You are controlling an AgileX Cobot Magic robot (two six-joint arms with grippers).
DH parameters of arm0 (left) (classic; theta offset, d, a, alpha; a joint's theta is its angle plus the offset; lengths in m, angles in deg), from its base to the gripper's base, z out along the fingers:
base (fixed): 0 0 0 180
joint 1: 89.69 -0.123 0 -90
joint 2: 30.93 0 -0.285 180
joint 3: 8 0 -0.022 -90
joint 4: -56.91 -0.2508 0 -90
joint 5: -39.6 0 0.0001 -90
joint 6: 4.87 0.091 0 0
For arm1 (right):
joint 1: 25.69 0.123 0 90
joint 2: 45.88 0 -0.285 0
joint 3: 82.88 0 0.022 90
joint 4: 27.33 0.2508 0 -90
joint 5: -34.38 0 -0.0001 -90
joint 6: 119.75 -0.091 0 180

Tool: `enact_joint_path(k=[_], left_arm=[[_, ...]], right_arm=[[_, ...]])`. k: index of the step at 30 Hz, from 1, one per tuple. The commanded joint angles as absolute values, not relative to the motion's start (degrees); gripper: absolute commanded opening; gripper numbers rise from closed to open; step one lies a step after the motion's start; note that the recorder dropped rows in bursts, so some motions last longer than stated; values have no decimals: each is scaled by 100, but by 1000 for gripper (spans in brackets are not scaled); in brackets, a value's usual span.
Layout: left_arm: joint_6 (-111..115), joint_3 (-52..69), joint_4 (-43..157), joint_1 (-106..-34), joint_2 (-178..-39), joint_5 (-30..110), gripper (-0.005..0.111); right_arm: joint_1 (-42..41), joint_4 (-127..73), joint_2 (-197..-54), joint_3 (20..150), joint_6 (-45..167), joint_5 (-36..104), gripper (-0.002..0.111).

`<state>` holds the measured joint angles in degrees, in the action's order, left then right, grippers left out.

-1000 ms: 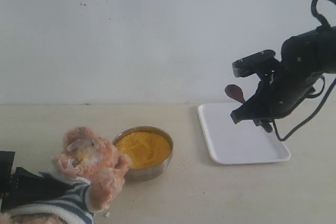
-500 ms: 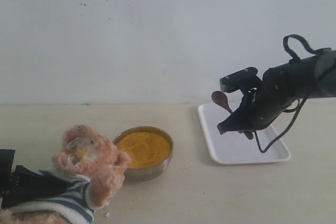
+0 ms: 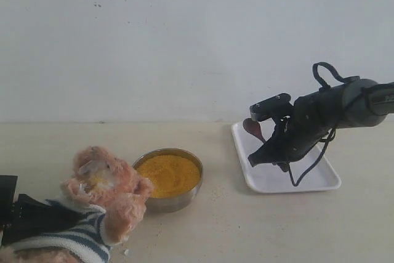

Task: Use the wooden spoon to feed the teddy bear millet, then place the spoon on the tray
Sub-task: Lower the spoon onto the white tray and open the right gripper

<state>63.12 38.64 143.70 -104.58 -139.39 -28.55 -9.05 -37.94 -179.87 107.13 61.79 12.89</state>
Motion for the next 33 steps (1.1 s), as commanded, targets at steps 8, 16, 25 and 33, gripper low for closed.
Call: enact_joint_path(k=[8, 16, 25, 33], left_arm=[[6369, 3876, 14456, -10450, -13917, -3037, 4], [6369, 3876, 14456, -10450, -13917, -3037, 4], [6382, 3876, 14456, -10450, -13917, -3037, 4], [6418, 3876, 14484, -10450, -13917, -3037, 4]], right_arm=[[-917, -3820, -18204, 10751, 6186, 1301, 0], [-917, -3820, -18227, 10751, 6187, 1361, 0], [-917, -3820, -18227, 10751, 6173, 1250, 22], [-917, -3820, -18215, 10751, 6162, 1262, 76]])
